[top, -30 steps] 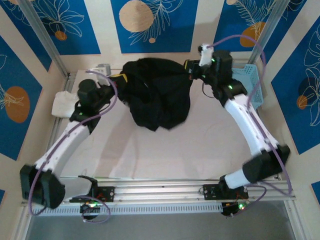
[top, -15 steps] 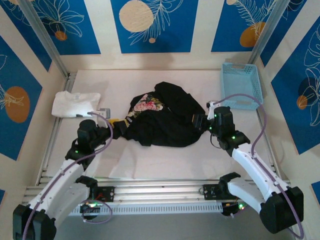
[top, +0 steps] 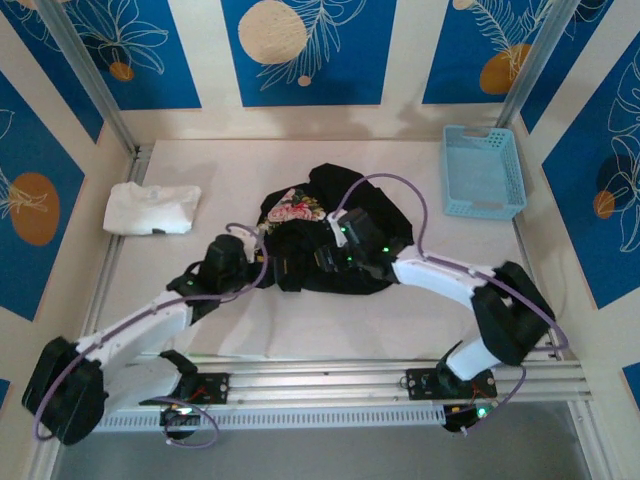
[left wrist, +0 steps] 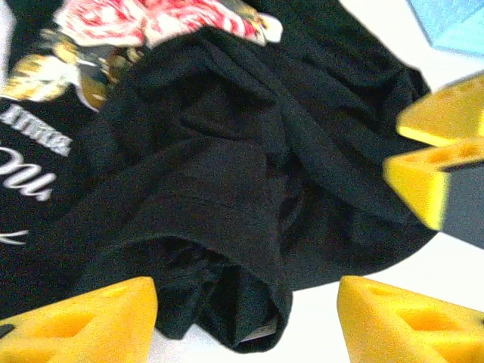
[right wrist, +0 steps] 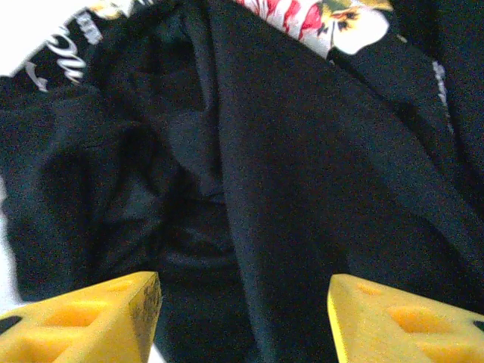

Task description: Fold the inside-out t-shirt

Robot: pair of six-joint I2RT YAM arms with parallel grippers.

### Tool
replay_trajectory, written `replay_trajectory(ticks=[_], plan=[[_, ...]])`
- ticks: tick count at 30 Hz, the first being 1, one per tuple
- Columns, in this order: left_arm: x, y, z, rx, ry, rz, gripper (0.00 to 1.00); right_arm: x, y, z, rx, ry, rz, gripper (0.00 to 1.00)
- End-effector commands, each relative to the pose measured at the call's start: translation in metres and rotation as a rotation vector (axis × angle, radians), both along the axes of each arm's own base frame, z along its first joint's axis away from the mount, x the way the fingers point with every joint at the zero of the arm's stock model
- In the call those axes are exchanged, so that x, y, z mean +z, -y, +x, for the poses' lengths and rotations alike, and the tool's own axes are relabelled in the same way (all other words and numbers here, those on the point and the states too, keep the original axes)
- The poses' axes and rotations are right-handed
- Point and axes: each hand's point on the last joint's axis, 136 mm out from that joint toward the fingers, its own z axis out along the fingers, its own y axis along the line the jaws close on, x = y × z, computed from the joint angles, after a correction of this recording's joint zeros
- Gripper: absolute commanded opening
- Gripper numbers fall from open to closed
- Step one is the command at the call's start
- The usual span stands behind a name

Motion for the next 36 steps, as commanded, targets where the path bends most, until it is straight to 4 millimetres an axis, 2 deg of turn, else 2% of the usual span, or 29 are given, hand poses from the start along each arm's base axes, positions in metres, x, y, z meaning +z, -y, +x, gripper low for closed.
replay_trajectory(ticks=[1, 5, 7, 10, 13, 16, 18, 21, 25, 29, 31, 33, 36], plan=[[-0.006, 0.005, 0.015, 0.059, 0.014, 0.018, 0.64, -0.014, -0.001, 0.023, -0.036, 0.037, -0.072, 0.61], [-0.016, 0.032, 0.029, 0.015, -0.006, -0.040, 0.63, -0.037, -0.007, 0.042, -0.058, 0.015, -0.118, 0.60], [-0.027, 0.040, 0.037, 0.011, -0.034, -0.027, 0.61, -0.042, -0.003, 0.051, -0.084, 0.012, -0.151, 0.54], [-0.040, 0.047, 0.045, 0.015, -0.061, -0.025, 0.51, -0.035, -0.002, 0.055, -0.083, 0.026, -0.154, 0.31], [-0.031, 0.046, 0.049, 0.018, -0.031, -0.047, 0.30, -0.019, -0.004, 0.046, -0.043, 0.025, -0.093, 0.15], [-0.009, 0.031, 0.048, 0.031, 0.008, -0.065, 0.09, 0.002, 0.002, 0.036, -0.023, 0.016, -0.037, 0.03], [0.010, 0.016, 0.044, 0.044, 0.037, -0.080, 0.02, 0.021, 0.004, 0.026, 0.010, 0.006, 0.032, 0.01], [0.042, -0.007, 0.036, 0.052, 0.093, -0.096, 0.00, 0.056, 0.005, 0.006, 0.101, -0.010, 0.179, 0.01], [0.088, -0.032, 0.029, 0.070, 0.150, -0.149, 0.00, 0.115, 0.015, -0.015, 0.195, 0.029, 0.334, 0.00], [0.138, -0.042, 0.026, 0.060, 0.220, -0.238, 0.00, 0.163, 0.023, -0.030, 0.259, 0.125, 0.434, 0.00], [0.153, -0.046, 0.024, 0.055, 0.243, -0.264, 0.00, 0.172, 0.028, -0.031, 0.254, 0.158, 0.445, 0.00], [0.162, -0.052, 0.025, 0.064, 0.257, -0.281, 0.00, 0.171, 0.032, -0.030, 0.233, 0.155, 0.454, 0.00], [0.157, -0.069, 0.031, 0.135, 0.243, -0.275, 0.00, 0.151, 0.047, -0.016, 0.089, 0.099, 0.436, 0.00]])
